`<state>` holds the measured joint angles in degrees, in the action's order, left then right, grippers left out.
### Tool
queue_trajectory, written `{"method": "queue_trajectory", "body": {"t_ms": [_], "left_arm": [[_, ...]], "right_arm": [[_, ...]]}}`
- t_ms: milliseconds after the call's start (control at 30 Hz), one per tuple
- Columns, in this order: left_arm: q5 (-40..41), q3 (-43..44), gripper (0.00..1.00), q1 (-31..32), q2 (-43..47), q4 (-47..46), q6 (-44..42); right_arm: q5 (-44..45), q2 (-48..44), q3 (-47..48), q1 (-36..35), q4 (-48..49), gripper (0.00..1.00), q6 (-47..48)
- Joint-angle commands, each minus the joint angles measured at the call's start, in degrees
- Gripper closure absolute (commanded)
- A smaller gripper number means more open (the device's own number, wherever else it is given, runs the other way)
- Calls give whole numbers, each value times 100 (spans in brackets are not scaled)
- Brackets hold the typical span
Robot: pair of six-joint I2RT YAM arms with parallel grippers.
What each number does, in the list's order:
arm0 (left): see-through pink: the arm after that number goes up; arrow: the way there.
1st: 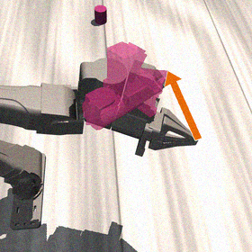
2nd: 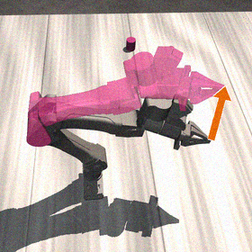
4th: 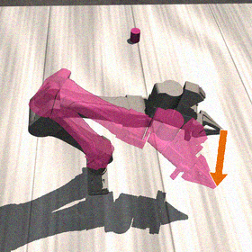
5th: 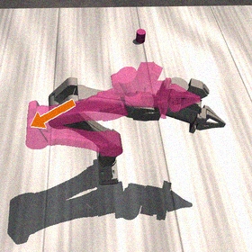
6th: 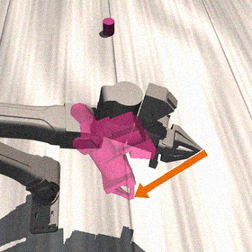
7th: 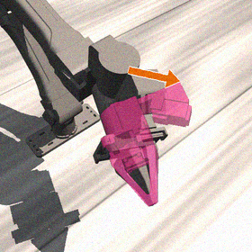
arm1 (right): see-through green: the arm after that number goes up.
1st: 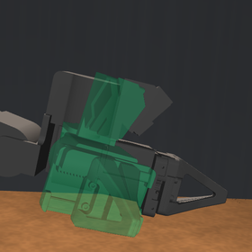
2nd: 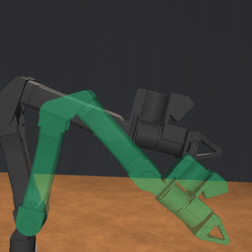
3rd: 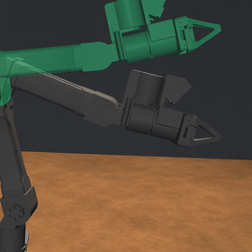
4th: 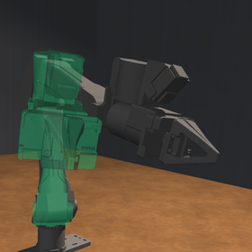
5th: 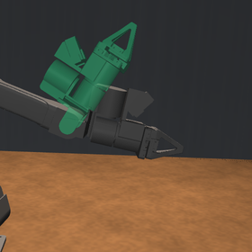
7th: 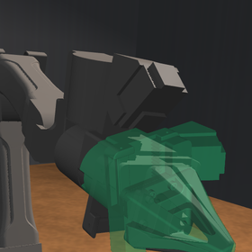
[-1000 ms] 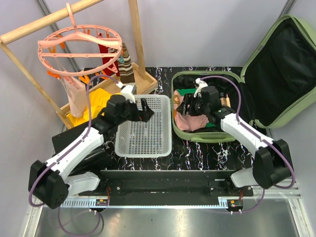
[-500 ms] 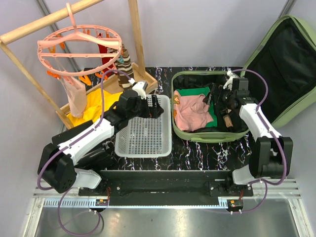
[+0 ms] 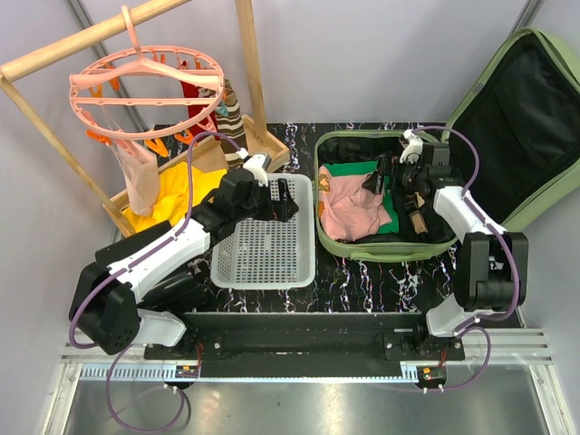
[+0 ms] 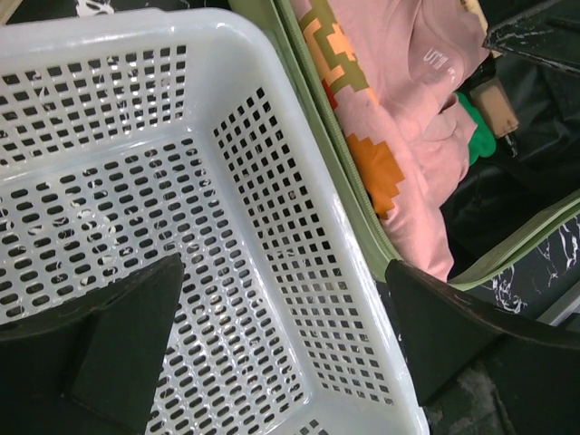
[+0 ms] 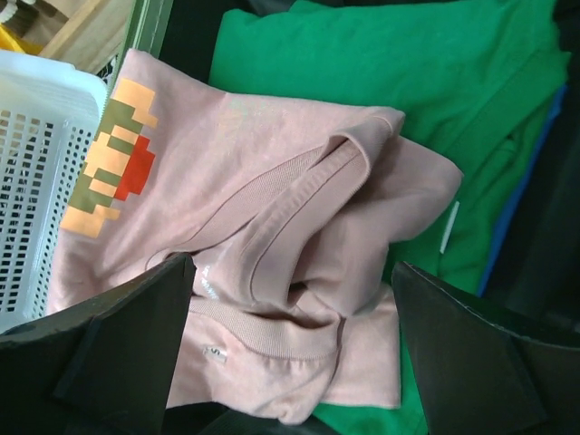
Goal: Open, take out, and arrange the luggage
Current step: Pick up the object with the right arm
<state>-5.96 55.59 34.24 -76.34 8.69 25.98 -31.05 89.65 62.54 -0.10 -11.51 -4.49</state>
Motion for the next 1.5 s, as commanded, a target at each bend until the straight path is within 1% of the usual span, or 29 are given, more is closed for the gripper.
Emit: {"method": "queue_trajectory", "body": {"t_ms": [0,300,500,600,633,733,767,833,867,900,1200,1333,1467], "left_arm": [[139,-22,1,13,189,-69,-23],[200,-110,1,13,233,-34,-23],[244,-163,1,13,259,36,-23],[297,-198,1,13,286,36,-14],[297,-198,1,13,286,36,-14],[279,-216,1,13,312,45,-5],[288,-242,1,13,321,37,-14],[297,-268,1,13,365,28,-22],[314,-303,1,4,374,19,-14],[323,-312,1,13,409,10,-22],[438,-128,1,-40,699,107,-304],[174,-163,1,-251,970,2,-216],[-246,-268,1,-549,1260,-87,-111]], "right_arm": [[-428,307,65,-34,430,1,159],[-823,642,83,-25,605,4,107],[-1122,888,144,-25,615,12,-43],[-1316,958,188,-25,597,28,-122],[-1386,958,205,-25,597,39,-183],[-1430,766,241,-17,597,55,-280],[-1430,695,249,-25,580,70,-306],[-1413,450,355,-25,449,84,-359],[-1395,361,381,-25,422,98,-386],[-1369,265,460,-25,386,100,-421],[-1185,-798,961,-34,-175,100,-710],[-991,-1080,1181,-166,-518,100,-781],[-693,-1318,1557,-560,-1036,100,-773]]}}
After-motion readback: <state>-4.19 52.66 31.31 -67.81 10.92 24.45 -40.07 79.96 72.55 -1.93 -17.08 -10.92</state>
